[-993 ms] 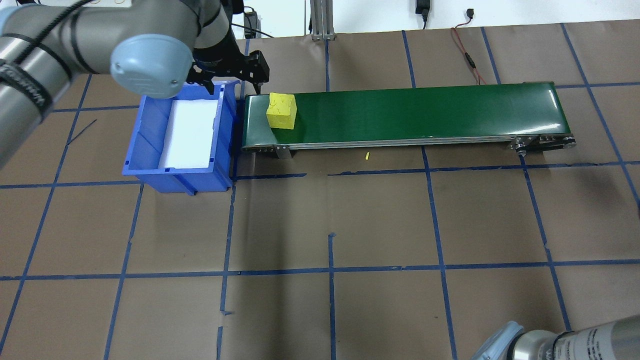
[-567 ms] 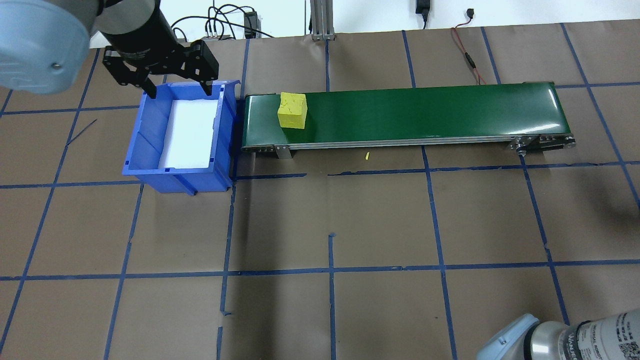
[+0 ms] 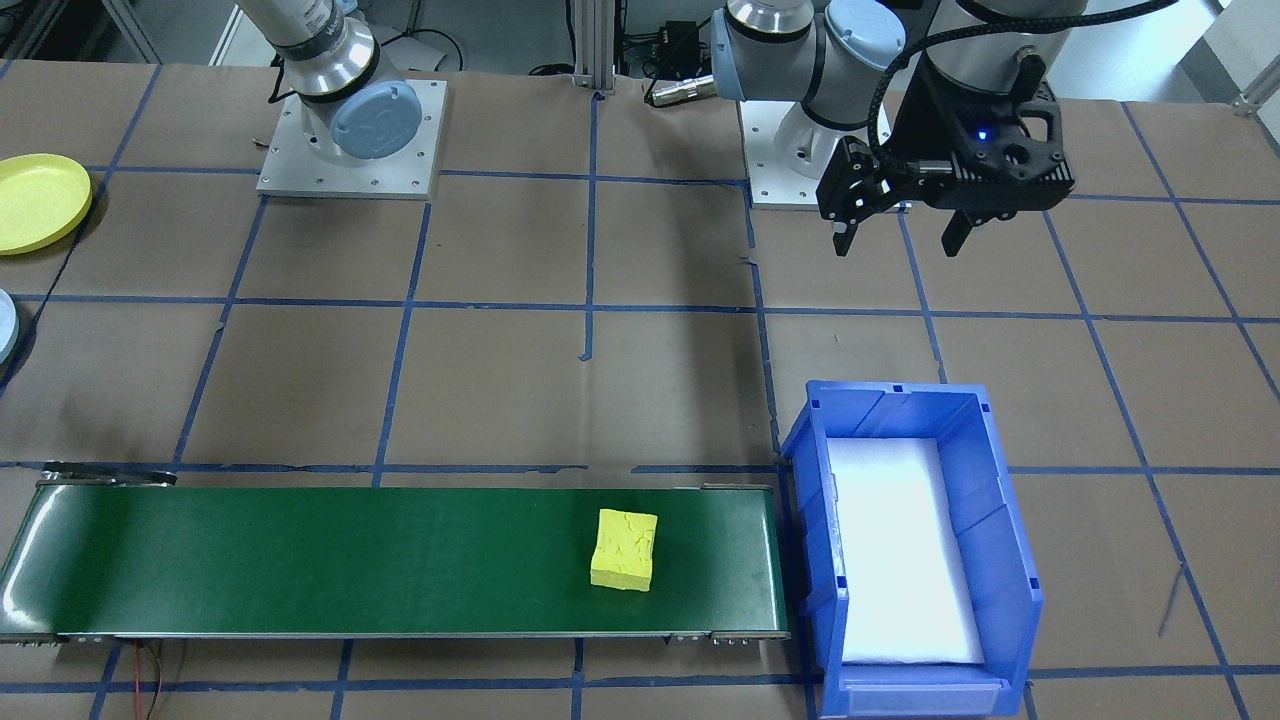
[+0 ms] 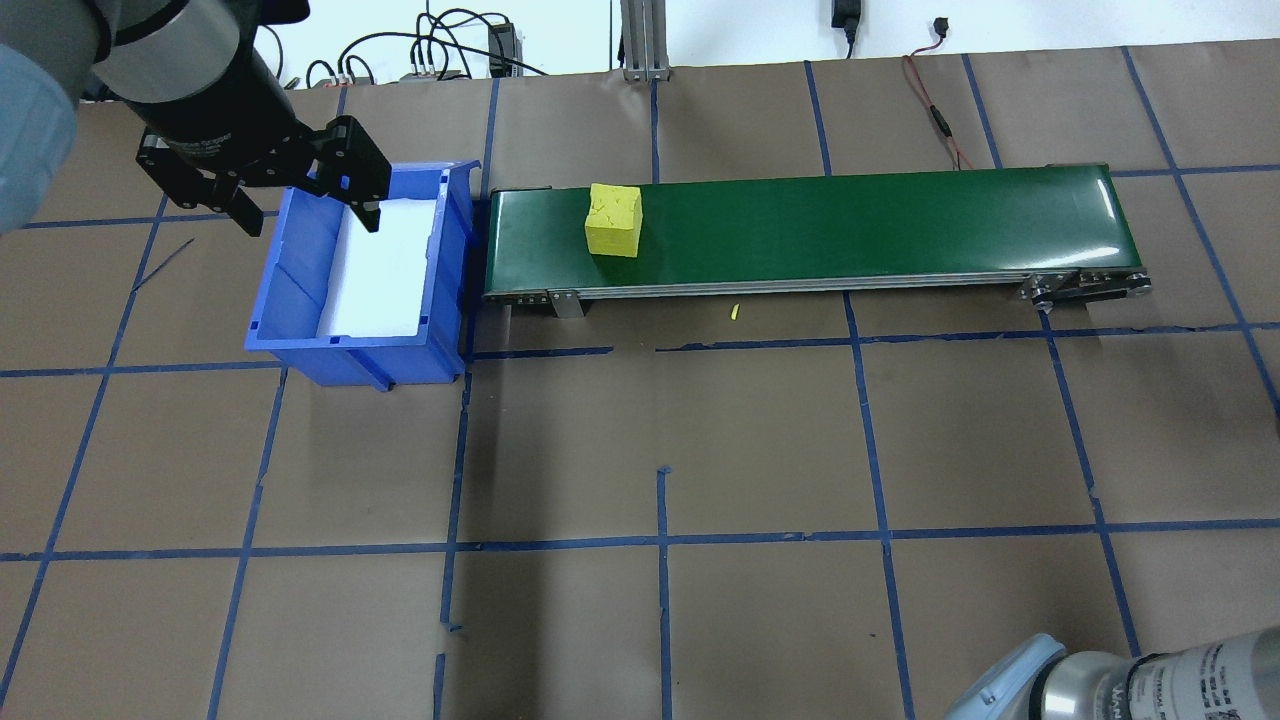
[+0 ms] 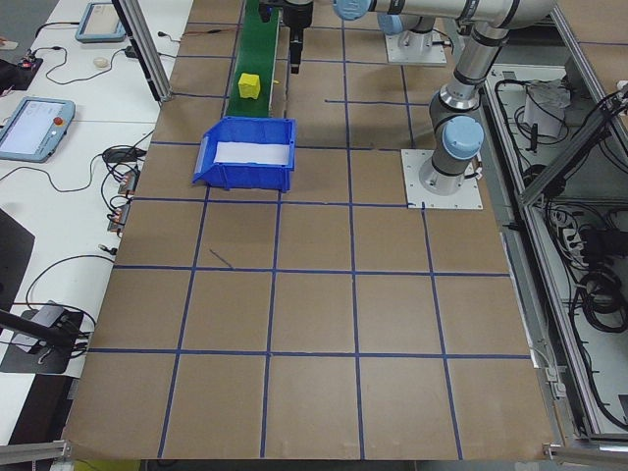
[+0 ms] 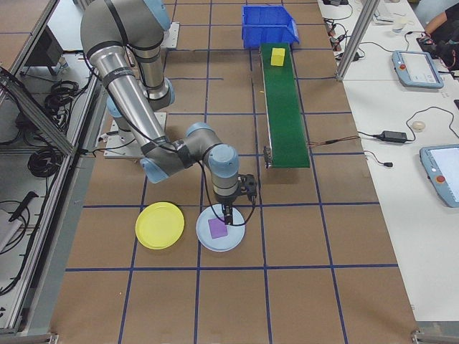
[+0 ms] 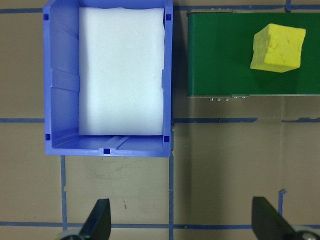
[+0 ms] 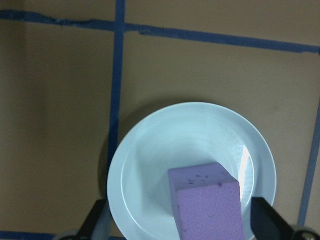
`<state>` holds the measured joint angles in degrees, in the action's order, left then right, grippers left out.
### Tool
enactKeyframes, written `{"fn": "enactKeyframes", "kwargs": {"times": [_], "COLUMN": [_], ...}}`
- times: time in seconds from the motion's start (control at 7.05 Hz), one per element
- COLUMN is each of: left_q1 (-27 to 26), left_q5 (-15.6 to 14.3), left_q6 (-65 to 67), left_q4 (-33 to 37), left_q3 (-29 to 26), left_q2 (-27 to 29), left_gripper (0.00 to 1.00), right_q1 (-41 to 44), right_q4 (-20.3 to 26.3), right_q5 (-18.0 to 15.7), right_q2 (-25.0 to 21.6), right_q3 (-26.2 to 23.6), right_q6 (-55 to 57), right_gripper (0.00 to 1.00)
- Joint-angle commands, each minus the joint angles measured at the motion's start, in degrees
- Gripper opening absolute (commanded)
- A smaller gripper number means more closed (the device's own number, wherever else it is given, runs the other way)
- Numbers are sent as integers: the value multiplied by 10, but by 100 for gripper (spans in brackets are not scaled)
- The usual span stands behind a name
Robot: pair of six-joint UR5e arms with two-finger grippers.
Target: Move block left to right into plate
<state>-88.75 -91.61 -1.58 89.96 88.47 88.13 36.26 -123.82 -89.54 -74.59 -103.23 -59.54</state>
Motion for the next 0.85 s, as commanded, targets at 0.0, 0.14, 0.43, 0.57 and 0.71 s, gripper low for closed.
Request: {"fn": "enactKeyframes", "kwargs": {"times": [0.0, 0.14, 0.43, 0.57, 0.71], "left_q1": [16, 34, 50, 49, 49], "left_q5": [-1, -2, 0, 0, 0], "left_q6": [-39, -39, -39, -39, -39], "left_q4": [13, 49, 52, 51, 51], "left_q3": [0, -11, -12, -11, -10], "left_q2": [-15, -15, -16, -17, -19], "left_gripper": [100, 100, 100, 100, 100], "right_q1": [163, 227, 364, 418, 453], "right_q4": [6, 40, 55, 50, 50], "right_q5": [44, 50, 95, 109, 143], "right_q2": [-20, -20, -20, -14, -8], "right_q3": [27, 32, 36, 47, 60], "right_q6": [173, 276, 505, 618, 693], "right_gripper": [100, 99, 100, 100, 100]}}
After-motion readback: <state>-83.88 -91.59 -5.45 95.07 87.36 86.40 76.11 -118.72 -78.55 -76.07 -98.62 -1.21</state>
